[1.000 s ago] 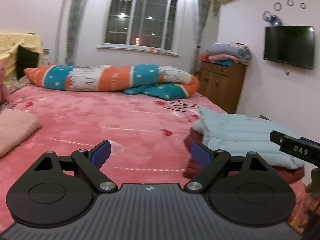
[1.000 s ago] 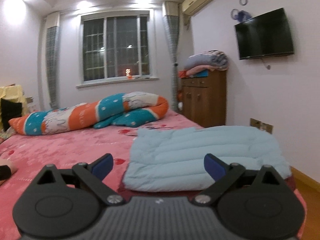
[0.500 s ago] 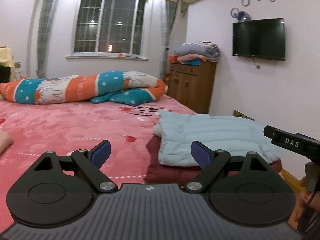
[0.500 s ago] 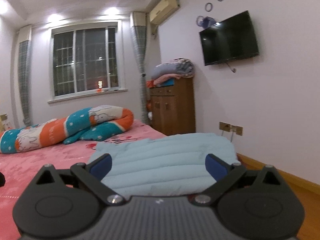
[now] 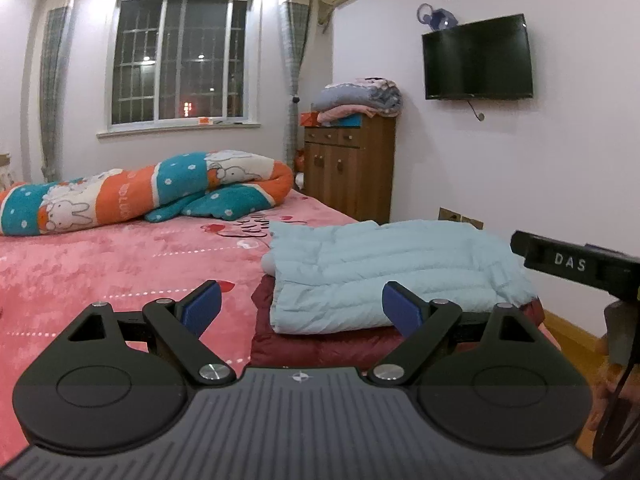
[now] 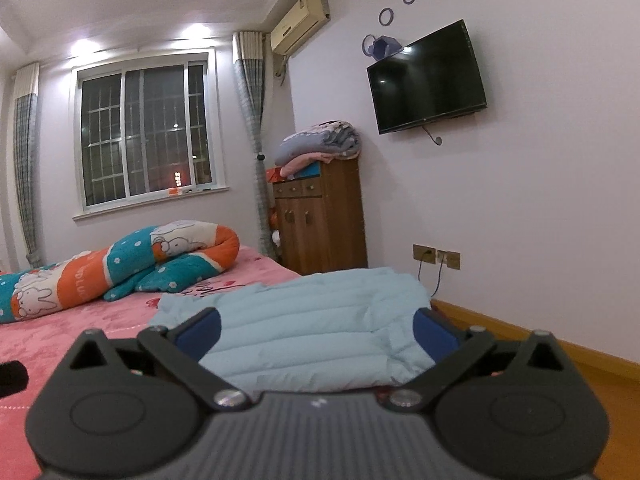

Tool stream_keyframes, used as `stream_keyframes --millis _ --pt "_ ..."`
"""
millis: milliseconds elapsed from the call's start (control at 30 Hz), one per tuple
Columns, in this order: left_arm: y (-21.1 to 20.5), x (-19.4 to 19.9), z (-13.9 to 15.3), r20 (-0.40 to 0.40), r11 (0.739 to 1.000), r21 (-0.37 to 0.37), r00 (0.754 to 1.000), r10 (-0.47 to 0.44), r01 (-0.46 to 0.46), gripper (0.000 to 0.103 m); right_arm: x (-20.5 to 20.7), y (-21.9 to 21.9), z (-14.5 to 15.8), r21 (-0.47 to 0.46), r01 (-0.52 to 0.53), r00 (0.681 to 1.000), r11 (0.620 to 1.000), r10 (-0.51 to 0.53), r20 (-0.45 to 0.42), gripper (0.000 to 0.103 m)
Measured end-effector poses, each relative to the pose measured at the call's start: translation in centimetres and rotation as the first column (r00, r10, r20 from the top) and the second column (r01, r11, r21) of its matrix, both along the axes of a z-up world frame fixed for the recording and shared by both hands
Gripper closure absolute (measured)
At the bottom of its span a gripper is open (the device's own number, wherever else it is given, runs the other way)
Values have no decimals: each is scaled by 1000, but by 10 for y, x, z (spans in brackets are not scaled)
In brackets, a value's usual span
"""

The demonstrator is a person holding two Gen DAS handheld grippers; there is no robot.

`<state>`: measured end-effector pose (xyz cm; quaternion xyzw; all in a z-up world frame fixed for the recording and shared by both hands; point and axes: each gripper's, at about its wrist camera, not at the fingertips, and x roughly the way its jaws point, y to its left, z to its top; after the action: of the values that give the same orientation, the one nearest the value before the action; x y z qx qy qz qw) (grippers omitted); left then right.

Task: Fold large clothes

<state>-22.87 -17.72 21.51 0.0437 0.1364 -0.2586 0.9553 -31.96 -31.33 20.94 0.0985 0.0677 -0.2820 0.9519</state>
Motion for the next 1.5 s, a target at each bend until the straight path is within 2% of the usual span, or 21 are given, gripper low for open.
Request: stream_keyframes --millis 367,1000,1500 --pt "2 1 -1 -11 999 12 999 -39 39 0 -2 -4 -3 12 7 1000 1000 -7 6 1" --pt "7 8 -5 -45 998 29 997 -55 56 0 -4 -11 -6 35 17 1000 999 -17 -3 1" --pt "9 21 -14 -90 998 1 994 -64 65 0 3 -11 -12 40 1 999 999 0 -33 1"
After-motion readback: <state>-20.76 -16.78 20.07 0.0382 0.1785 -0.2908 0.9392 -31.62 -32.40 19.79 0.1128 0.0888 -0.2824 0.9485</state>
